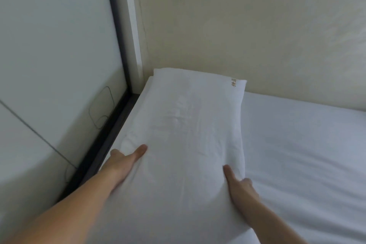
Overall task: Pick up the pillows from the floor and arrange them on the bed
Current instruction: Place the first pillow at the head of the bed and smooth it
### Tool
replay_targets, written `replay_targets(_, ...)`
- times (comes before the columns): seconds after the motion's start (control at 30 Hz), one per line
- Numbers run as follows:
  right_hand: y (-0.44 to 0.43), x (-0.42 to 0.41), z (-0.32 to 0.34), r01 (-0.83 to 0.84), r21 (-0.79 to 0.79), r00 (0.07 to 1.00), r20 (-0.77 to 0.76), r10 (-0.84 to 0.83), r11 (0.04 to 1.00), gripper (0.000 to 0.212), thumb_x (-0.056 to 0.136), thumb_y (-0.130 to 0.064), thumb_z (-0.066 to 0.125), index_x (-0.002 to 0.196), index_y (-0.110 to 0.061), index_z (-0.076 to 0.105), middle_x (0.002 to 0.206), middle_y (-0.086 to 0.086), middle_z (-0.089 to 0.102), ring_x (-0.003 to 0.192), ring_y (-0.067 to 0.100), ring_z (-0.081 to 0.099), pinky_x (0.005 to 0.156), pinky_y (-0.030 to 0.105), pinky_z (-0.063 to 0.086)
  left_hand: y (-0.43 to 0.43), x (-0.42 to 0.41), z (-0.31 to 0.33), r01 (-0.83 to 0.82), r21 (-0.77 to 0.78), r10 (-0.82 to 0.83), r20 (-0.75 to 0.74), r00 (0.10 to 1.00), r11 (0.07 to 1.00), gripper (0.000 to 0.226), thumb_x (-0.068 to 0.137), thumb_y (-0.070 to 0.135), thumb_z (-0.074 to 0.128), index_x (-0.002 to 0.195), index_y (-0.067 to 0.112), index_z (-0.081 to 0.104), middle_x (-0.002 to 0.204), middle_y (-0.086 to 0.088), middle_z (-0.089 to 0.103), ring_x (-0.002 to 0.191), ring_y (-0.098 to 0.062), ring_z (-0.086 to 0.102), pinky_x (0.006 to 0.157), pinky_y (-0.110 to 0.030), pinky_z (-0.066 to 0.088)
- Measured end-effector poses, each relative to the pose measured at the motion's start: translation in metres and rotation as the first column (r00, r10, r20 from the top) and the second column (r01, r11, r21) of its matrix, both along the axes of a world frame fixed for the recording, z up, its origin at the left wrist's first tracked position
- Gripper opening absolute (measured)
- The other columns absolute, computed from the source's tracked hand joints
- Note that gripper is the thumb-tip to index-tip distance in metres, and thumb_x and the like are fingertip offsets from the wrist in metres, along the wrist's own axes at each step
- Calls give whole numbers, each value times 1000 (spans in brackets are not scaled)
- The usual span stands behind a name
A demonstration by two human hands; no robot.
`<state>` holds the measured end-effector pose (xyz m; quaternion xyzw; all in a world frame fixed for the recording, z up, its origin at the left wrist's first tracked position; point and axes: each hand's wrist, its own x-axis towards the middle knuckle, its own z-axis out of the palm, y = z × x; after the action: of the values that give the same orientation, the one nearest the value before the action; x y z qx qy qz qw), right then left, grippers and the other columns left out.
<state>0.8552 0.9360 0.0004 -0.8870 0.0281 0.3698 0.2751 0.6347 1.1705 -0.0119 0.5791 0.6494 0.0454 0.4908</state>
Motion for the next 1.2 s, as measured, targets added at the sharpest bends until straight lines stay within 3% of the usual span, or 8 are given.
replay_targets(0.23,0,-13,12,-83,-155,972,205,114,984,84,78,-75,38,136,-14,33,135,18,43,123,38,42,100,48,35,4,2,22,187,166,-106,-405,908,968,122,54,95,36,147,17,22,146,-20,36,128,-41,40,103,-51,35)
replay_targets(0.37,22,-40,26,-526,-169,536,695,478,834,70,86,-63,29,148,-33,15,155,1,23,137,27,27,108,45,27,-27,38,23,520,533,-290,-457,841,668,85,82,75,22,151,26,9,159,-10,18,143,-33,19,111,-52,19)
replay_targets(0.43,29,-57,20,-745,-218,352,674,650,630,65,90,-62,20,149,-38,8,161,-9,7,146,19,8,116,42,13,-56,55,17,691,531,-502,-475,723,491,77,84,71,10,151,33,1,163,-4,0,147,-28,0,117,-51,6)
replay_targets(0.6,-28,-33,17,-500,-411,714,303,631,762,57,94,-48,24,147,-31,13,160,3,11,143,32,15,111,54,20,-126,39,1,830,322,-622,-552,556,456,73,84,69,0,148,38,-14,158,1,-25,144,-29,-22,116,-54,-9)
replay_targets(0.67,-58,-35,30,-523,-438,586,438,682,731,59,97,-44,26,150,-27,7,161,6,8,145,30,12,114,50,19,-158,43,15,859,335,-679,-526,512,389,69,88,68,9,150,39,-4,159,5,-17,146,-31,-14,116,-53,-4)
replay_targets(0.77,-99,-57,56,-726,-337,336,586,737,599,61,98,-35,33,151,-30,4,161,2,10,146,22,13,116,41,18,-225,53,50,866,380,-806,-369,463,324,48,93,56,27,129,35,52,139,6,53,129,-26,47,98,-37,37)
replay_targets(1.03,-280,-47,173,-643,-328,358,670,650,692,39,96,-32,38,135,-24,39,129,3,52,115,27,50,86,39,42,-375,42,155,699,574,-708,-269,653,427,29,88,42,52,113,32,63,108,17,65,95,-7,62,82,-26,44)
replay_targets(1.2,-413,-37,208,-549,-279,422,721,550,788,27,95,-35,34,86,-20,56,91,0,65,85,30,62,63,34,40,-456,49,201,658,610,-681,-249,688,442,16,84,40,52,78,31,63,73,16,65,73,-10,59,60,-27,36)
